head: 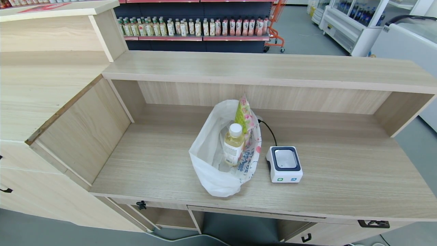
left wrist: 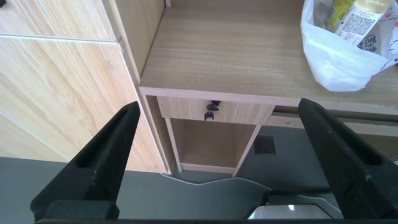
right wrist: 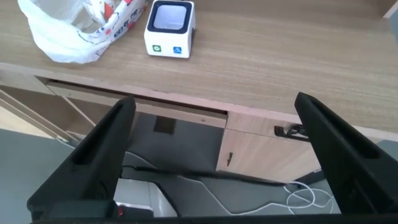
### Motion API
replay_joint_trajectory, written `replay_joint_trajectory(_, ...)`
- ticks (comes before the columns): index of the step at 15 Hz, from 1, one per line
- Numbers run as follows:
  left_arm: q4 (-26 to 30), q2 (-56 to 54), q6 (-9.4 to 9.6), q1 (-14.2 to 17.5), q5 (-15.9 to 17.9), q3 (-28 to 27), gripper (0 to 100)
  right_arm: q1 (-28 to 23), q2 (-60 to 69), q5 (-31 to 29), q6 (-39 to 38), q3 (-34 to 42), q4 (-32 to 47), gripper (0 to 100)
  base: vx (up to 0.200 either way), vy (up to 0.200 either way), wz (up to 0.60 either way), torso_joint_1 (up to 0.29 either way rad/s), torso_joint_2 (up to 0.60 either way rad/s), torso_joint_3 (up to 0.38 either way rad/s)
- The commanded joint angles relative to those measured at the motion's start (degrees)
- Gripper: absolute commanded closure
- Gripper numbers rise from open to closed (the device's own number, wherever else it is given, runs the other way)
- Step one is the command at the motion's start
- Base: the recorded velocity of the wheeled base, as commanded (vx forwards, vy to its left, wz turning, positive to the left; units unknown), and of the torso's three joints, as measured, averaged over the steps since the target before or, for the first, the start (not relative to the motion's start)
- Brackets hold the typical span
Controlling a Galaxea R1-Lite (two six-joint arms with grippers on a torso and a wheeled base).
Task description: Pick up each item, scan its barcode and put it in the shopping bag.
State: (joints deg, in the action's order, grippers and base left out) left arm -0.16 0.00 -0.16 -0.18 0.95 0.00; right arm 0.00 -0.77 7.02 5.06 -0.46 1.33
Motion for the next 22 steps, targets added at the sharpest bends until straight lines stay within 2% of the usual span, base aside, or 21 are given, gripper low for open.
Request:
replay_joint_trajectory(1, -0.02, 0.09, -0.02, 0.01, 0.02, 0.00, 0, 0.00, 0.77, 0.01, 0.13, 0.11, 0.43, 0, 0.000, 0.000, 0.00, 0.000, 0.00, 0.000)
replay_joint_trajectory(20, -0.02, 0.09, -0.19, 0.01, 0.02, 0.00, 0, 0.00, 0.77, 0.01, 0.04, 0.11, 0.43, 0, 0.000, 0.000, 0.00, 0.000, 0.00, 0.000)
replay_joint_trajectory(22, -0.02, 0.09, -0.02, 0.01, 0.02, 0.00, 0, 0.00, 0.77, 0.01, 0.04, 0.11, 0.43, 0, 0.200, -0.200, 0.00, 0.000, 0.00, 0.005)
